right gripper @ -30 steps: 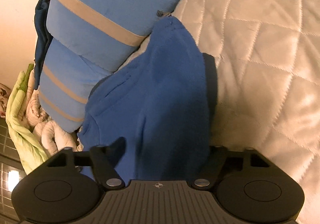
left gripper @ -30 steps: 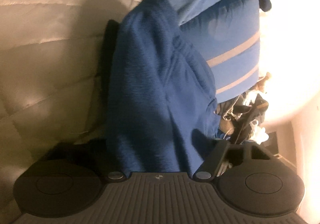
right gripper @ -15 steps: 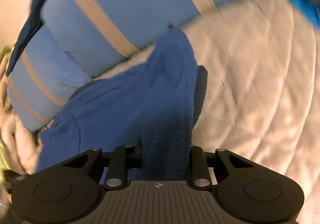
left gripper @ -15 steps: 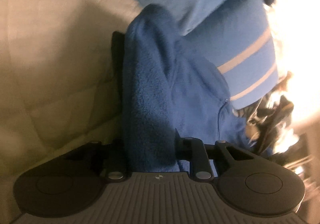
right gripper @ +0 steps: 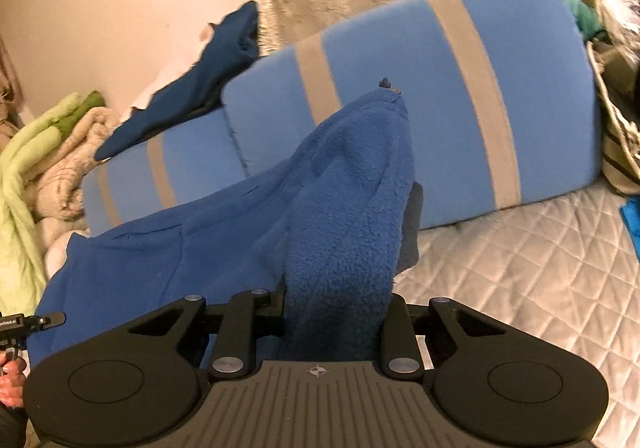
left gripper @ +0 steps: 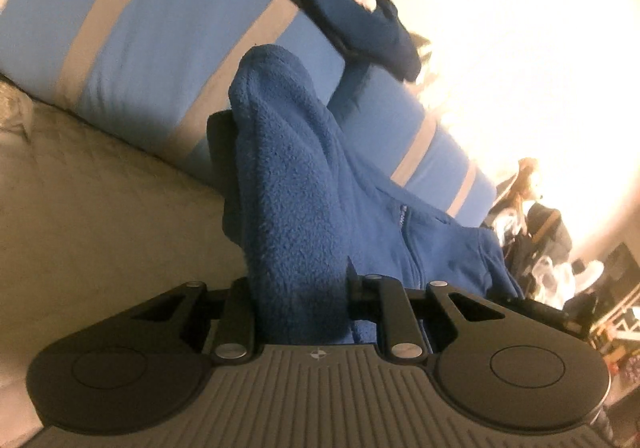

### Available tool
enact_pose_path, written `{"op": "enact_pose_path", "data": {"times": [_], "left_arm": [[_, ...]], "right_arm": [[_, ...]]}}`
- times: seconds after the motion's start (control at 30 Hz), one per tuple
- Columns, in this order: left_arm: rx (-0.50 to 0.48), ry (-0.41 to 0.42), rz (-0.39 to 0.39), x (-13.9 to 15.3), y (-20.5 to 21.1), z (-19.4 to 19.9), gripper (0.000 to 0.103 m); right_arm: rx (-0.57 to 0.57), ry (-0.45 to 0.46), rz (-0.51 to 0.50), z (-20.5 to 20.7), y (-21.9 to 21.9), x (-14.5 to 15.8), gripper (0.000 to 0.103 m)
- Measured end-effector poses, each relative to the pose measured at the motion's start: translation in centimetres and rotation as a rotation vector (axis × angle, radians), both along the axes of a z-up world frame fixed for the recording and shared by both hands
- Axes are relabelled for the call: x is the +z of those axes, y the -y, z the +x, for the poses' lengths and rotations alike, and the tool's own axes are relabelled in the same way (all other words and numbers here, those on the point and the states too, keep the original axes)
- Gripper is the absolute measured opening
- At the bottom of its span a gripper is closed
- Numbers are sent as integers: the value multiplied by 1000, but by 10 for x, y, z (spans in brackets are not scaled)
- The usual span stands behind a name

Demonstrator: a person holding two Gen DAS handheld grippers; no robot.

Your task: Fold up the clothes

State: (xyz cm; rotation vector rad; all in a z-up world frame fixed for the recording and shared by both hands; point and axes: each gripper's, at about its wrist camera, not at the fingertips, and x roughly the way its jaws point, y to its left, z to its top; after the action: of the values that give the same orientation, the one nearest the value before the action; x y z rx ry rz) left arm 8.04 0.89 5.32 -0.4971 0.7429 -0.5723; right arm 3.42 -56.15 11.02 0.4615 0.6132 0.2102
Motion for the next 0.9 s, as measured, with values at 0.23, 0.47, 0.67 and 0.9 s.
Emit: {"op": "enact_pose_path", "data": {"times": [0.23, 0.47, 0.67, 0.9], "left_arm": [[95, -51, 62, -9, -32, -19, 21], [172, -47, 189, 19, -81, -27, 23], [398, 211, 564, 70, -108, 20, 71], [629, 337, 826, 55, -72, 44, 78]], "right_arm": [[87, -28, -11, 1, -57, -10, 26], [215, 23, -15, 24, -129, 5, 25], [138, 173, -34, 77, -189, 35, 61], [72, 236, -382, 47, -210, 41, 103]]}}
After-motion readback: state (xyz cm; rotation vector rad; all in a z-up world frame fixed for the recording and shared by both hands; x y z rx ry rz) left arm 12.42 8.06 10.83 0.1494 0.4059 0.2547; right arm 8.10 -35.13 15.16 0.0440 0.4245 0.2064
